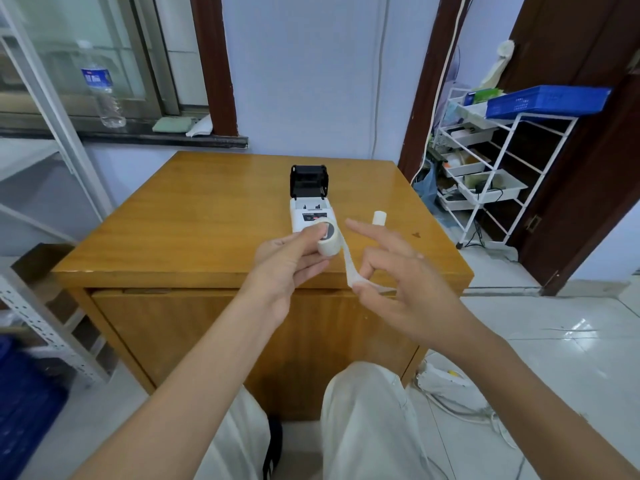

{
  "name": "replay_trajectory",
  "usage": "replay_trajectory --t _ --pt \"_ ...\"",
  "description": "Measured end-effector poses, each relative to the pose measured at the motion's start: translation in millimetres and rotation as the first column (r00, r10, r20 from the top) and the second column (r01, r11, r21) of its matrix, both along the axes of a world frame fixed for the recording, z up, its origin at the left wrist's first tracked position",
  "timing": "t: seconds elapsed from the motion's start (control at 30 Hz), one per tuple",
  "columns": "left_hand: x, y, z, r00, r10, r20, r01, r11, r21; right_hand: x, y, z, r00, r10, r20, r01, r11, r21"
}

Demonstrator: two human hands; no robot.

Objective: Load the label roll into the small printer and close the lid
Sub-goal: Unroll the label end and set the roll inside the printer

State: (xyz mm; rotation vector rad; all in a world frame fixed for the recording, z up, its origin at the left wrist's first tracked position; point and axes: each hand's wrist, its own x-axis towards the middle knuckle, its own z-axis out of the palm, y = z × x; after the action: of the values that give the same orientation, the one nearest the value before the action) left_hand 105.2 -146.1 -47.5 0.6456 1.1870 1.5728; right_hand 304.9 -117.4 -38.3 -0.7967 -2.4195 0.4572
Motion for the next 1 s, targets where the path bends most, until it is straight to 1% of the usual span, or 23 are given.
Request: replay_trajectory --t 0.1,0.2,0.3,0.37,0.43,0.53,0.6,0.67,0.73,0.77,0.8,0.87,0.93,1.0 --pt "5.0 1.0 1.8 0.997 -0.012 0.077 0.010 1.000 0.027 -8.3 0.6 -1.1 0.987 0.088 -0.135 -0.103 0.989 -0.110" --pt "6.3 0.9 4.0 0.990 -0.024 0.138 0.018 0.999 0.049 -9.8 4.6 -2.8 0.926 0.158 -0.343 -0.230 0.957 -0.178" --pt "10.7 -0.2 1.9 0.988 -0.028 0.155 0.022 0.999 0.038 -13.0 13.7 -5.6 0.883 0.080 -0.462 -0.180 0.968 -0.177" --pt "17.0 -2.2 0.1 0.984 -0.059 0.167 0.057 0.998 0.018 -16.1 20.9 -6.8 0.859 0.019 -0.511 -0.167 0.955 -0.245" --pt "21.8 -3.0 -1.4 0.980 -0.093 0.177 0.093 0.996 0.007 -17.3 26.8 -6.5 0.865 0.001 -0.502 -0.156 0.951 -0.268" --pt "23.7 -2.7 -2.6 0.969 -0.137 0.203 0.141 0.990 -0.005 -17.3 33.7 -5.1 0.905 -0.010 -0.425 -0.107 0.962 -0.252" --pt "24.6 -3.3 -0.8 0.943 -0.179 0.279 0.182 0.983 0.017 -16.6 37.1 -3.2 0.927 -0.012 -0.376 -0.068 0.978 -0.198" --pt "28.1 -4.7 3.1 0.890 -0.208 0.406 0.206 0.977 0.051 -15.9 37.6 -0.4 0.937 -0.008 -0.349 -0.047 0.988 -0.149" --pt "31.9 -6.9 5.5 0.824 -0.221 0.522 0.208 0.975 0.084 -15.8 35.5 3.1 0.937 -0.004 -0.348 -0.053 0.987 -0.153" --pt "32.7 -7.5 5.8 0.809 -0.233 0.540 0.217 0.972 0.093 -15.6 34.8 4.8 0.939 -0.006 -0.345 -0.053 0.986 -0.159" --pt "32.8 -8.5 6.9 0.806 -0.249 0.537 0.235 0.967 0.096 -14.6 34.9 6.5 0.942 -0.006 -0.336 -0.050 0.986 -0.157" --pt "28.5 -11.1 9.7 0.821 -0.313 0.477 0.312 0.946 0.084 -12.1 36.7 11.7 0.944 0.017 -0.329 -0.076 0.983 -0.166" --pt "19.2 -12.3 13.0 0.821 -0.399 0.410 0.415 0.908 0.052 -7.9 39.5 18.0 0.939 0.070 -0.337 -0.166 0.950 -0.263" --pt "10.3 -14.2 17.3 0.807 -0.451 0.381 0.471 0.881 0.045 -5.8 39.4 22.7 0.934 0.129 -0.332 -0.268 0.868 -0.417"
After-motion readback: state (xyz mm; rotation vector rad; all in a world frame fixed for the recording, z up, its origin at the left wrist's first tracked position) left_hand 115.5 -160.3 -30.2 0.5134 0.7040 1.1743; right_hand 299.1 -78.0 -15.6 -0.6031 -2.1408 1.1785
